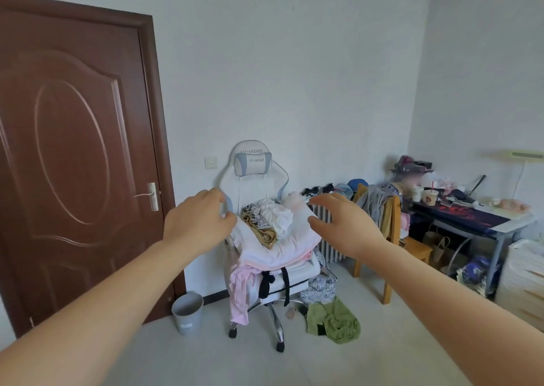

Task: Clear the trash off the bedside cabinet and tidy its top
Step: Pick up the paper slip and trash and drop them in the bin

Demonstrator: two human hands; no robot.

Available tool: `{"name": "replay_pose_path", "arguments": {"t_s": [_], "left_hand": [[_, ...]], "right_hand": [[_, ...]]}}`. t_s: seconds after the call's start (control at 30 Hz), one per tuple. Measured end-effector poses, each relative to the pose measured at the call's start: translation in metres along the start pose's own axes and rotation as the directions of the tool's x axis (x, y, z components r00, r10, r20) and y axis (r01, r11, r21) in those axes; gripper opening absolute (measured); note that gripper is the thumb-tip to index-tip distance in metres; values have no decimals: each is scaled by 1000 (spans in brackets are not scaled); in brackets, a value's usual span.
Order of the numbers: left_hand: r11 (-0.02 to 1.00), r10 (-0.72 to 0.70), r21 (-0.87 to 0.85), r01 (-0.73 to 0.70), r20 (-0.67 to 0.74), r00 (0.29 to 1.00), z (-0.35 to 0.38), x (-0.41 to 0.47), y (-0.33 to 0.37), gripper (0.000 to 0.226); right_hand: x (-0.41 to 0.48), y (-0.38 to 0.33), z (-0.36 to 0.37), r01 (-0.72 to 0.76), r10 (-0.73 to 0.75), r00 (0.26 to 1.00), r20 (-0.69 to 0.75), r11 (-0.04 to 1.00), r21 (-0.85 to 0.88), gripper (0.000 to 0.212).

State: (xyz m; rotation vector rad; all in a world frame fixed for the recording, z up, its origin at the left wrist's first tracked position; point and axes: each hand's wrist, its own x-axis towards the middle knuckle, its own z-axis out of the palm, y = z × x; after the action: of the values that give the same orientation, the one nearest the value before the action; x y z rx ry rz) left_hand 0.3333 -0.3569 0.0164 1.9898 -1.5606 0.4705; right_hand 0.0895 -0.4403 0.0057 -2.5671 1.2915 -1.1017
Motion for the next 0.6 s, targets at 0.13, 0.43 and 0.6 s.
{"name": "replay_pose_path", "arguments": {"t_s": [0.13,0.43,0.6], "left_hand": [[998,38,-52,-36,30,999,64,61,12,38],[984,128,-129,-122,42,991,190,230,68,39],[950,242,-214,-227,47,969,256,297,124,37]], "right_hand": [[57,44,22,2,-1,1000,5,999,-42,45],[177,177,26,-74,72,997,-17,969,-235,49],[205,253,20,-190,177,982,-70,917,-350,46]]}}
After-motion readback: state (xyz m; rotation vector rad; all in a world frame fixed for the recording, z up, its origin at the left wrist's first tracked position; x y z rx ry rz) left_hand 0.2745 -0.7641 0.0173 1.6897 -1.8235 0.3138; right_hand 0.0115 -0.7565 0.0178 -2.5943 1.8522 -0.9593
